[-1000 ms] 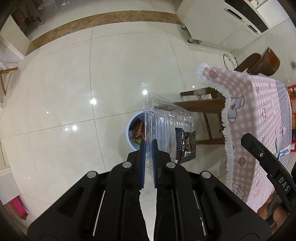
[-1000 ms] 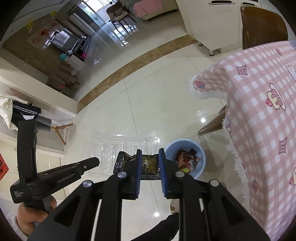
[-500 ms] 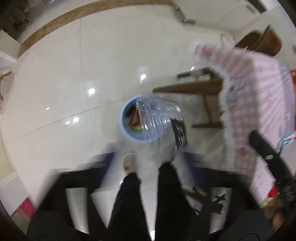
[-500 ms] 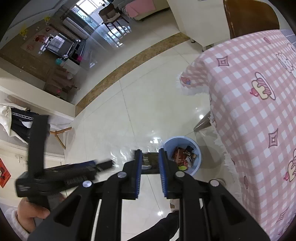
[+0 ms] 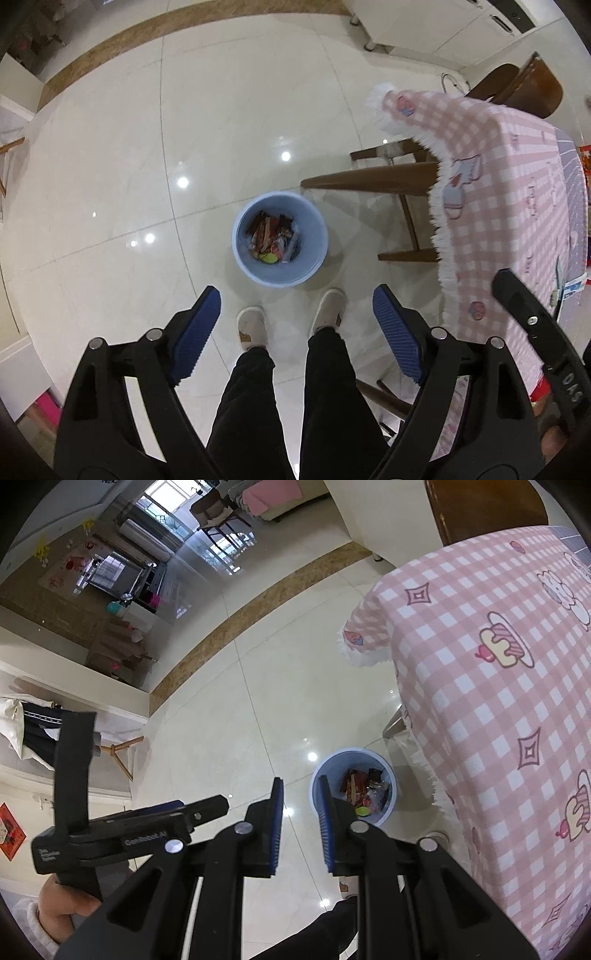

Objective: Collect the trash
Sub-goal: 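Swing both open tools back over the table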

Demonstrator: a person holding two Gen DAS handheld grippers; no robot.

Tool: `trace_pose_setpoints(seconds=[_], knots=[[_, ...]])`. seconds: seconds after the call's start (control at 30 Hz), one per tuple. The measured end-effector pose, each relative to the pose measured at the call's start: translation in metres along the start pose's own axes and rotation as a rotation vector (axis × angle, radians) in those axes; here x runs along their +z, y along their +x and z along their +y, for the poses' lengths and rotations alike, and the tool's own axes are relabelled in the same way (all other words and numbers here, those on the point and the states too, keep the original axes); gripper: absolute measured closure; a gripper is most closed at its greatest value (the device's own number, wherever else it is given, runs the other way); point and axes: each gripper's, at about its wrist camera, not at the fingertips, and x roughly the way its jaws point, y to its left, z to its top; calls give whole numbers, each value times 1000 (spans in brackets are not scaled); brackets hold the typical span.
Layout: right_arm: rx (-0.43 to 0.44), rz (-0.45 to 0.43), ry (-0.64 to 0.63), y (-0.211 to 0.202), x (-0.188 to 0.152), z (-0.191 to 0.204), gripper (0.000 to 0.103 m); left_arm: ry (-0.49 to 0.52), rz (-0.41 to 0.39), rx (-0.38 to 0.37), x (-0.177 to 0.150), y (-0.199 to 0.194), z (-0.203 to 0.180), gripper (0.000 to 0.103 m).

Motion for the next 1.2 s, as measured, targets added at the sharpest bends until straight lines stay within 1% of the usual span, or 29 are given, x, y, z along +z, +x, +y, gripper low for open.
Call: trace_pose_setpoints(seconds=[0.1, 0.23, 0.37, 0.47, 0.53, 0.6, 0.67, 0.7, 0.73, 0.8, 0.87, 0.9, 1.07, 1.17, 1.2], knots=[[8, -14, 10, -8, 2, -8, 84, 24, -35, -6, 3, -13, -18, 20], [12, -48, 41, -29, 5, -26, 84, 85, -119, -19, 7, -40, -57, 20], [5, -118, 95, -63, 9, -57, 84, 198, -208, -38, 12, -65, -117, 20], [-34, -191, 151, -97, 10, -93, 84, 275, -233, -62, 13, -71, -160, 20], [-70, -229, 190, -117, 8, -119, 84, 345, -227, -82, 14, -68, -196, 20], [-131, -270, 237, -139, 3, -152, 84, 411, -214, -106, 10, -60, -231, 20], [-181, -300, 282, -154, -5, -177, 81, 475, -193, -125, 2, -49, -264, 20], [-223, -319, 320, -166, -12, -197, 79, 515, -176, -142, -3, -43, -286, 20], [-246, -332, 351, -174, -19, -214, 79, 541, -167, -153, -8, -38, -299, 20], [-296, -352, 410, -190, -30, -244, 79, 631, -141, -186, -22, -26, -340, 20], [-335, -366, 456, -204, -41, -266, 79, 709, -122, -204, -34, -16, -370, 20], [-357, -376, 488, -212, -49, -280, 79, 774, -112, -216, -46, -9, -392, 20], [-399, -384, 572, -231, -75, -321, 78, 968, -102, -227, -87, 15, -456, 20], [-398, -387, 603, -238, -84, -338, 76, 1032, -95, -238, -99, 26, -477, 20], [-397, -388, 611, -240, -87, -344, 75, 1062, -93, -230, -104, 32, -486, 21]])
